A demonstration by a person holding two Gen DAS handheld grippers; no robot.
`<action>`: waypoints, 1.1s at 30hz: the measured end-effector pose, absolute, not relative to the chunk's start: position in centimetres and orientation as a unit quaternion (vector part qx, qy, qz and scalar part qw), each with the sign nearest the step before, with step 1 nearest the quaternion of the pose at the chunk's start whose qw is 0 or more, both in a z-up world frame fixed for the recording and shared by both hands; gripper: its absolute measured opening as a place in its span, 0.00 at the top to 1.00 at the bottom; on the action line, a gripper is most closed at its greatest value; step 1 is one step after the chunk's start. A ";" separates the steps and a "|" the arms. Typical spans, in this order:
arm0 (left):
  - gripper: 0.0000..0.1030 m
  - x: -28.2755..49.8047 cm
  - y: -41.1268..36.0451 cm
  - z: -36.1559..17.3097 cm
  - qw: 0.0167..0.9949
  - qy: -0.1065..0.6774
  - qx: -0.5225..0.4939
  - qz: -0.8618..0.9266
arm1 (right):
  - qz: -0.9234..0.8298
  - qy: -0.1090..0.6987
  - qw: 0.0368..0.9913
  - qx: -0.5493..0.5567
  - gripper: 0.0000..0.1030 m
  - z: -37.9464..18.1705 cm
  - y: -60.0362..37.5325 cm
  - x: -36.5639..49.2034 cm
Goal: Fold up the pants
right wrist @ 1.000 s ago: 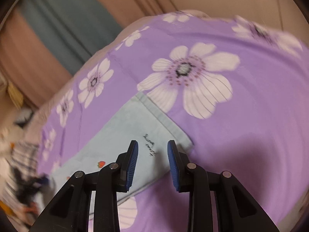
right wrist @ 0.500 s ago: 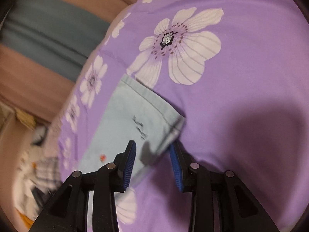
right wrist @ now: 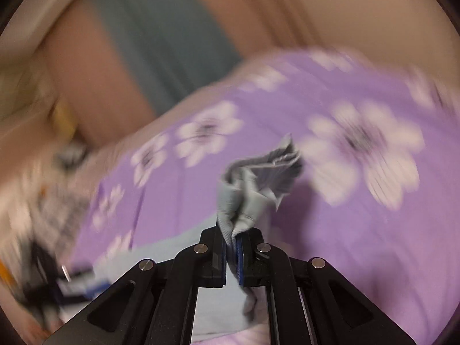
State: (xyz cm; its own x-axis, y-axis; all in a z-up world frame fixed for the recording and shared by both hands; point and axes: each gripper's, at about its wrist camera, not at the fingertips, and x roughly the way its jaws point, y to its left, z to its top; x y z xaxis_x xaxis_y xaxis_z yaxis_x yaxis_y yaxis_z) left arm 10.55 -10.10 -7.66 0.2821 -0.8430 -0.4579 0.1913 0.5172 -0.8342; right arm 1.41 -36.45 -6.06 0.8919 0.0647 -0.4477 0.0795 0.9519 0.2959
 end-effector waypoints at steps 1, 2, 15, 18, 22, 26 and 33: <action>0.15 10.6 -10.3 -7.3 0.722 0.479 -0.344 -0.362 | 0.010 0.230 0.965 0.126 0.93 -5.8 -34.7 1.6; 0.09 10.7 -10.7 -7.1 0.716 0.474 -0.353 -0.372 | 0.023 0.231 0.968 0.099 0.93 -5.7 -33.0 2.0; 0.84 13.5 -9.6 -14.7 0.684 0.540 -0.371 -0.321 | 0.135 0.295 0.943 -0.071 0.93 -11.9 -20.4 3.6; 0.84 13.6 -8.1 -14.1 0.706 0.522 -0.365 -0.309 | 0.143 0.298 0.939 -0.092 0.93 -12.1 -19.2 4.2; 0.85 13.6 -5.9 -13.4 0.739 0.510 -0.338 -0.284 | 0.159 0.291 0.937 -0.107 0.93 -11.6 -17.1 4.3; 0.87 13.0 -4.1 -13.6 0.761 0.507 -0.314 -0.257 | 0.180 0.300 0.930 -0.112 0.93 -12.5 -15.1 4.5; 0.84 11.8 -1.9 -15.0 0.790 0.516 -0.254 -0.212 | 0.211 0.327 0.912 -0.131 0.87 -14.1 -12.5 3.9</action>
